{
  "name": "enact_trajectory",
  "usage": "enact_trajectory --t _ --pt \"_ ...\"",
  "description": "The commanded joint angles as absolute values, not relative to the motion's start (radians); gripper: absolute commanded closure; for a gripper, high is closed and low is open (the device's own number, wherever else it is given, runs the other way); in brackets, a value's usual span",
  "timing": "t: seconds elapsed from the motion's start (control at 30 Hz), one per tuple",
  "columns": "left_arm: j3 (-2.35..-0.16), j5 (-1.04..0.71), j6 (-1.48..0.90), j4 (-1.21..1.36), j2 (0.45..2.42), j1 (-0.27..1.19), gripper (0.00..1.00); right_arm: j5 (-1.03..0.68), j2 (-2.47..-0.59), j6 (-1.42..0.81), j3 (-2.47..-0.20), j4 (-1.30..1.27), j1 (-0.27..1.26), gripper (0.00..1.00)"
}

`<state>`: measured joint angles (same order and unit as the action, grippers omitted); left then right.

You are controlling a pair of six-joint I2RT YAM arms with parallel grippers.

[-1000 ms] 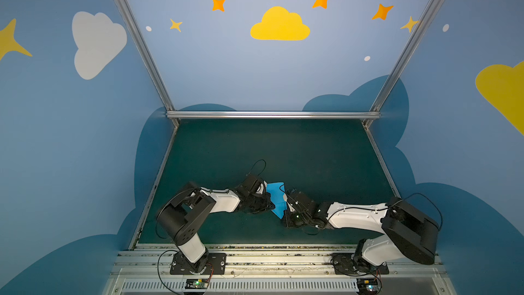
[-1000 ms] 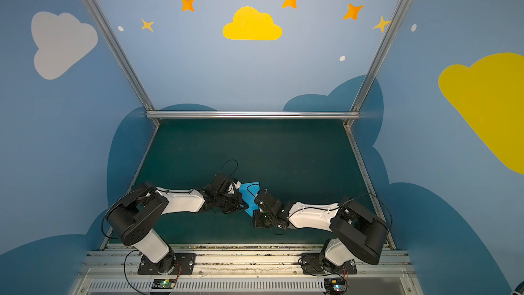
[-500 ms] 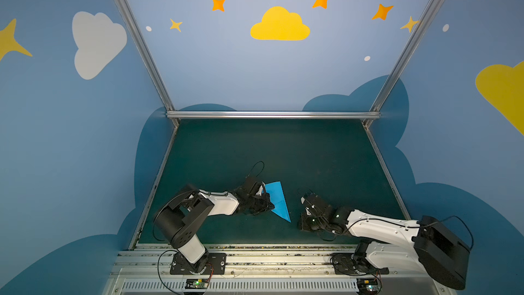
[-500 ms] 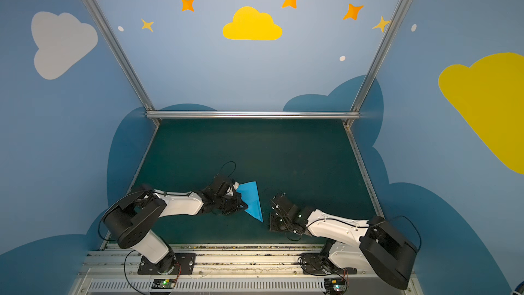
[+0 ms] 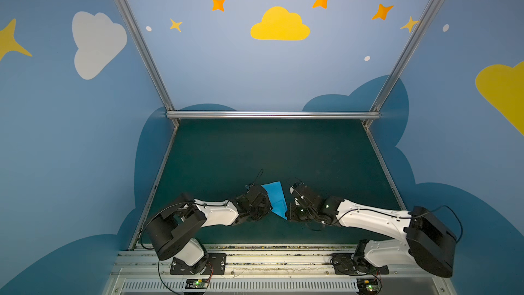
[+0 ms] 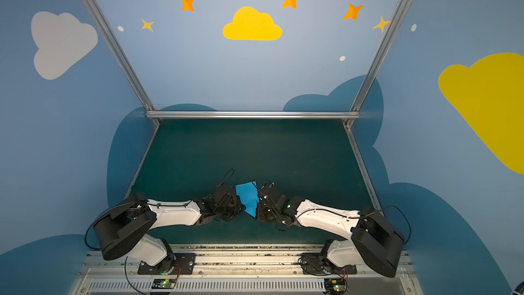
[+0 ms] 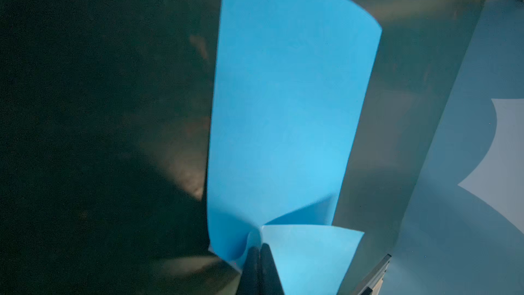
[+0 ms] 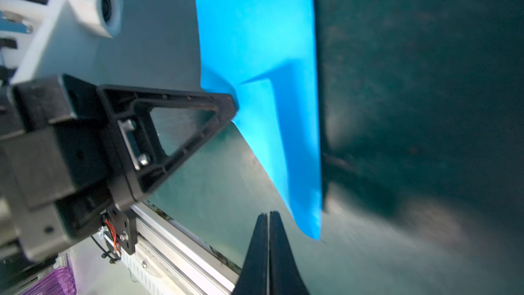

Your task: Fold a paper plane with a square sheet of paper (fold left side to right side)

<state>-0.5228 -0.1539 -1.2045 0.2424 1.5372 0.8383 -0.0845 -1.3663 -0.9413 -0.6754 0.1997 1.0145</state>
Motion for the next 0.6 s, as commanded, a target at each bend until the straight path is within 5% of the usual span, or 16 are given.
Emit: enact_trajectory --t 0.0,0.57 --pt "-0.518 -0.067 -1.213 0.119 1.571 0.833 0.96 -0.062 -1.435 -0.932 -0.733 0.155 1.025 1.0" --pt "-0.543 -0.061 -1.194 0.101 1.604 0.833 0.96 -0.034 -1.531 -0.968 -0.628 0.091 1.008 1.0"
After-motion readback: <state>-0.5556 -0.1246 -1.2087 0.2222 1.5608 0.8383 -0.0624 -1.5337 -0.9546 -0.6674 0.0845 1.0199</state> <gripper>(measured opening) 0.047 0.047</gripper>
